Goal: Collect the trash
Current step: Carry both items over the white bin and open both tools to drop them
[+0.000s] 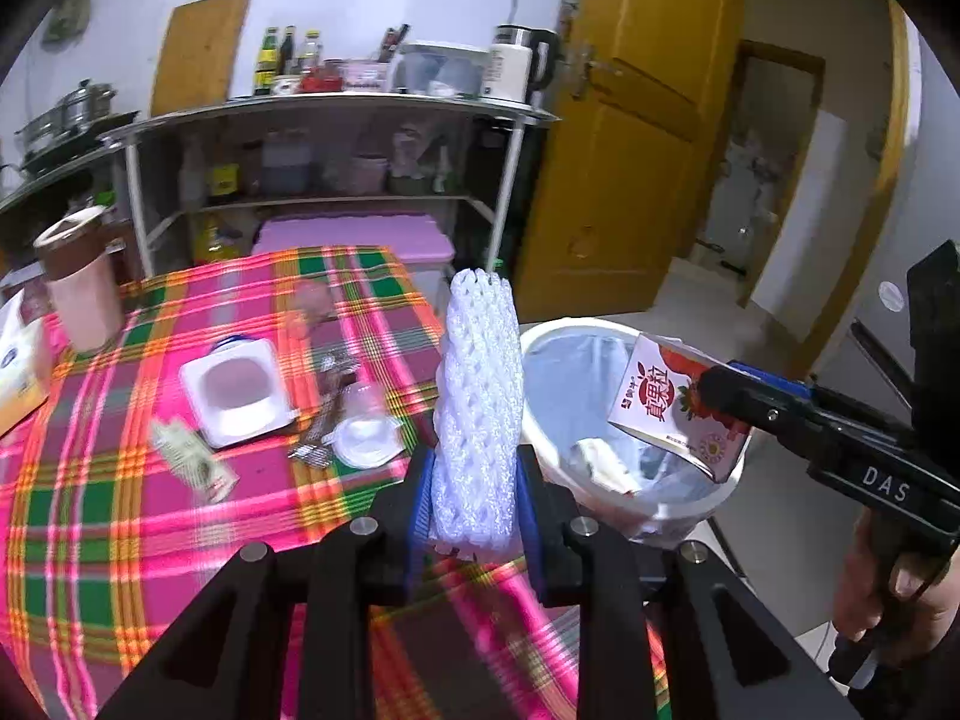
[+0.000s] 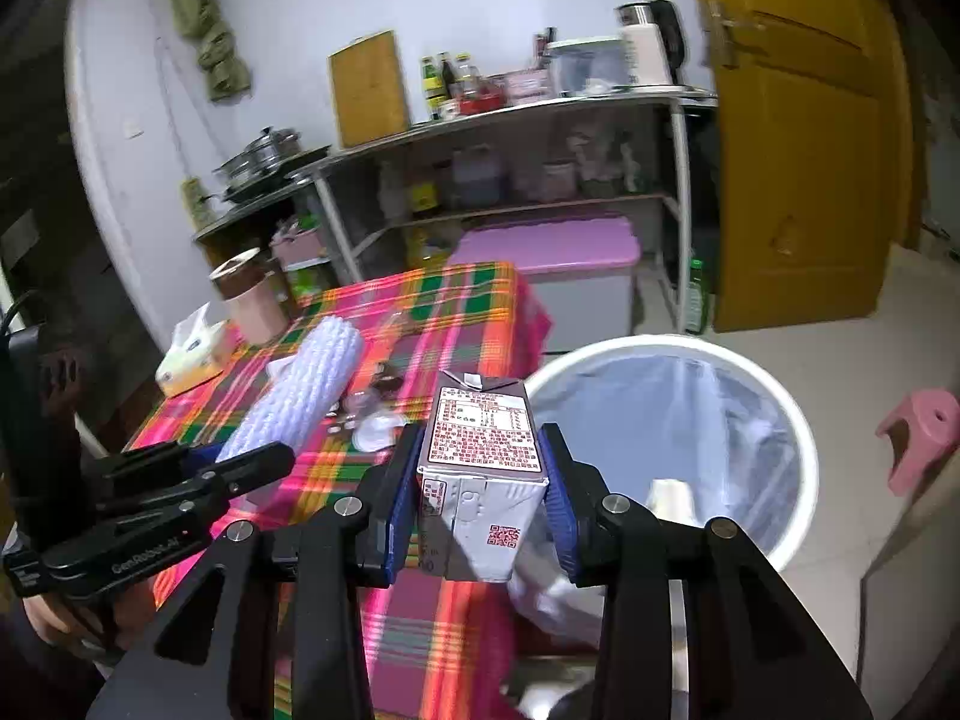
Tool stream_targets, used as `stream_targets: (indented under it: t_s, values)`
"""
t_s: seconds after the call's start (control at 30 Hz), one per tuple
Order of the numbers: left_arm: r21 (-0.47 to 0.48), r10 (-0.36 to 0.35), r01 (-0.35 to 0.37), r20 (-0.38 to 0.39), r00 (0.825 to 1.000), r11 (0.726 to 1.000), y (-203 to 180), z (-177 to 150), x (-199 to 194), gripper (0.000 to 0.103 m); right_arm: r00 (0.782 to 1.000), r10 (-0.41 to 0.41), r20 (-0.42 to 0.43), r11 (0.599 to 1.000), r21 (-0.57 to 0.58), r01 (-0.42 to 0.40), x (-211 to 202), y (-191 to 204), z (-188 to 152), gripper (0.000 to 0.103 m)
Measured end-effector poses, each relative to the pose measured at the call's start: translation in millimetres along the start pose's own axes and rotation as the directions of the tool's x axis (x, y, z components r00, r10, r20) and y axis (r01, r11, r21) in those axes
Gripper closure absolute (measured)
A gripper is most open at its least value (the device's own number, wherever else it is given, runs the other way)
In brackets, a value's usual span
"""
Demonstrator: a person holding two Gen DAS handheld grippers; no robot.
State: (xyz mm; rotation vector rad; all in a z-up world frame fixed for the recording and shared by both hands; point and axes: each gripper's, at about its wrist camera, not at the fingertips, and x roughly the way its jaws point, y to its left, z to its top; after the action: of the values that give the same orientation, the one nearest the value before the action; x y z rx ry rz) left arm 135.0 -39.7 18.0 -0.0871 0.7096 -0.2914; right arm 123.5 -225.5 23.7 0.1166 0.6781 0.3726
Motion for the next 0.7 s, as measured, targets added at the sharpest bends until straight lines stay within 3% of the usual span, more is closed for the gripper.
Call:
stream_targets:
  t_s: [0.7]
  values:
    - [0.078, -0.105, 0.112, -0.087, 0.991, 0.991, -56.6, 19.3, 83.5, 0.076, 0.994, -0.094, -0.050, 0.989, 0.114, 0.099, 16.8, -78.1, -11.3, 0.064]
